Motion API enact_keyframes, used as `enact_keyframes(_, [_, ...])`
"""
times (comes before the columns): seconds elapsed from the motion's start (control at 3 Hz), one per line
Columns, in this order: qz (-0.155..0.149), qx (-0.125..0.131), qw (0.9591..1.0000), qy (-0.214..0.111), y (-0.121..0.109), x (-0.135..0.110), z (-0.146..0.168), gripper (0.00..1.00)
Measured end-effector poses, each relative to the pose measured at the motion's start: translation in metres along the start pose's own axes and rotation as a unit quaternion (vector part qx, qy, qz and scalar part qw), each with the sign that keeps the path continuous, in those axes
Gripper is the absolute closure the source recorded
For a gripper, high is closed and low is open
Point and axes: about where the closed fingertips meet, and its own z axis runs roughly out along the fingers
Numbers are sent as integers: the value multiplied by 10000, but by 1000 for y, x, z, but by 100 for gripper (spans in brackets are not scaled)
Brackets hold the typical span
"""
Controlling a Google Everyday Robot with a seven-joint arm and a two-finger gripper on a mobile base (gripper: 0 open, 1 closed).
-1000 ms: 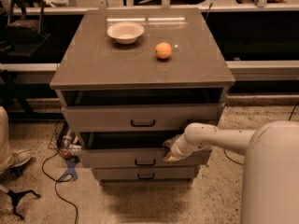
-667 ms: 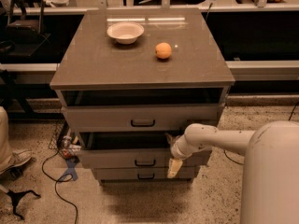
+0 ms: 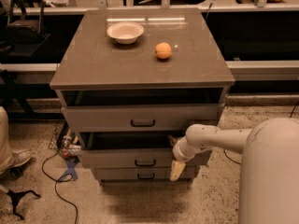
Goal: Open middle drawer
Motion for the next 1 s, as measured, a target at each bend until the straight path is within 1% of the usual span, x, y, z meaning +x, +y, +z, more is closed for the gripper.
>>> enact_keyframes(0.33, [324,-77,9994,123,15,19,-10,26])
enact_keyframes(0.67, [451,-172,9987,167,21,25,-10,57])
enact_keyframes(1.0, [451,-172,9987,167,20,23,-14,80])
